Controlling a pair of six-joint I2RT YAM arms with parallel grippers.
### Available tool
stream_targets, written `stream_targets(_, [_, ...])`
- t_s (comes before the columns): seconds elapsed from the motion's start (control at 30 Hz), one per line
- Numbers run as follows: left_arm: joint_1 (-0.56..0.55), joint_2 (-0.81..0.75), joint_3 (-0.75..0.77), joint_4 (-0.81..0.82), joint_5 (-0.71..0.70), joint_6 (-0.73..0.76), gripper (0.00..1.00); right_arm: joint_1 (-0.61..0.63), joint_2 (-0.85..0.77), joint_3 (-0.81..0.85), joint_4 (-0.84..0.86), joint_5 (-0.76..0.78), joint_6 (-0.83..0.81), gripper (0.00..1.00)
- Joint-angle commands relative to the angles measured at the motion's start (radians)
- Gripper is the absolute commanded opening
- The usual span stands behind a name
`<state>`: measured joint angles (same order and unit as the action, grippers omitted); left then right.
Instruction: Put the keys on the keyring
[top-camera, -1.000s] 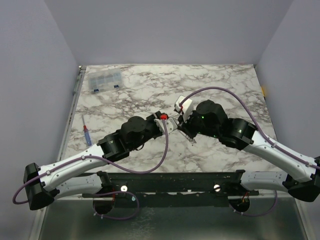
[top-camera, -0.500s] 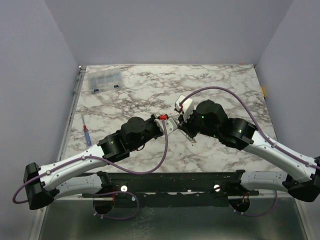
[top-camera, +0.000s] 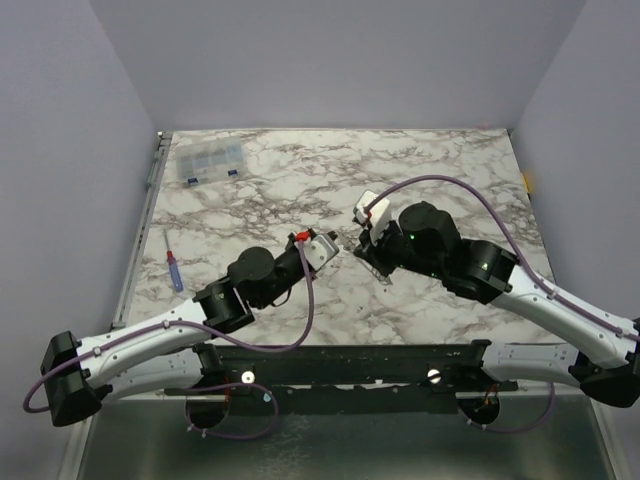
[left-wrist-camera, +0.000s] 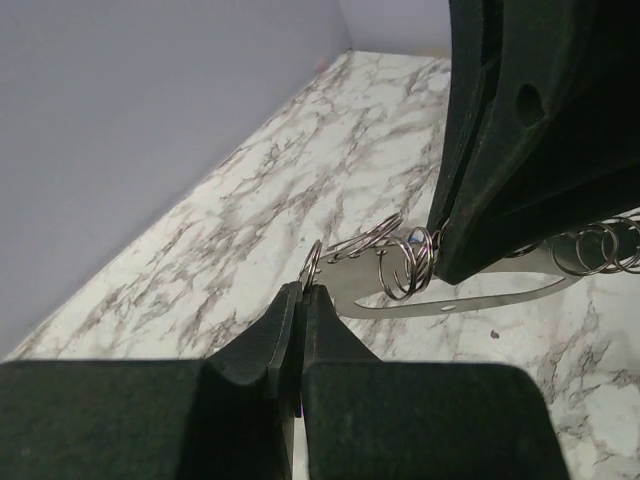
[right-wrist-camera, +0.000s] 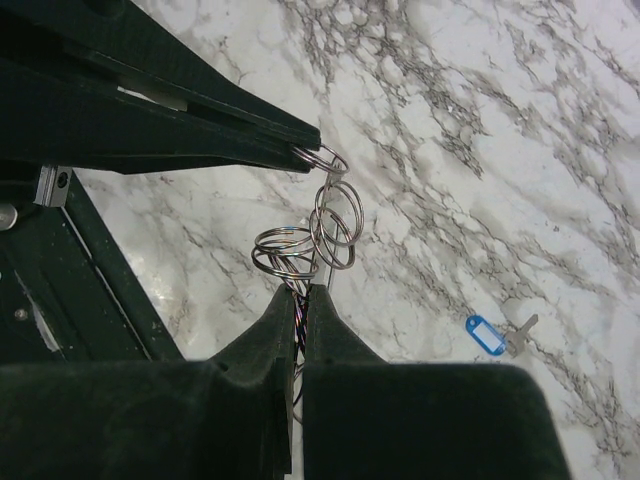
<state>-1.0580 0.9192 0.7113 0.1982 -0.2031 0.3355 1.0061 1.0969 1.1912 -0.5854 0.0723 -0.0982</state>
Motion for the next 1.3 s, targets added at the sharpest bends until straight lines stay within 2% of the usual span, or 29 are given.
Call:
stream_targets(0.0, [0.000, -0.046, -0.090, 0.241, -0.026, -0.129, 0.00, 0.003, -0.049, -0.024, 0.069, 0.016, -0.015, 0.02])
stream_targets(0.17, [0.000, -0.070, -0.173, 0.425, -0.027, -0.158, 0.00, 0.003, -0.067, -0.020, 0.076, -0.020, -0.015, 0.23])
stream_targets(0.23, [-0.001, -0.070, -0.190, 0.481, -0.024, -0.152, 0.00, 0.003, -0.066, -0.016, 0.073, -0.037, -0.014, 0.26])
stream_targets(0.37, [0.001, -0.057, -0.202, 0.526, -0.009, -0.138, 0.00, 0.003, -0.067, -0.015, 0.063, -0.088, -0.011, 0.42])
stream_targets(0.43, [0.001, -0.051, -0.209, 0.551, 0.001, -0.133, 0.00, 0.003, -0.071, -0.014, 0.063, -0.101, -0.008, 0.46])
stream_targets(0.7, [0.009, -0.065, -0.232, 0.595, 0.076, -0.117, 0.00, 0.003, -0.192, -0.070, 0.195, -0.142, -0.052, 0.46])
stream_targets(0.9, [0.021, -0.081, -0.231, 0.615, 0.180, -0.152, 0.00, 0.003, -0.306, -0.205, 0.463, -0.227, -0.217, 0.46])
stream_targets(1.27, [0.024, -0.108, -0.215, 0.636, 0.311, -0.213, 0.00, 0.003, -0.195, -0.151, 0.491, -0.315, -0.290, 0.43])
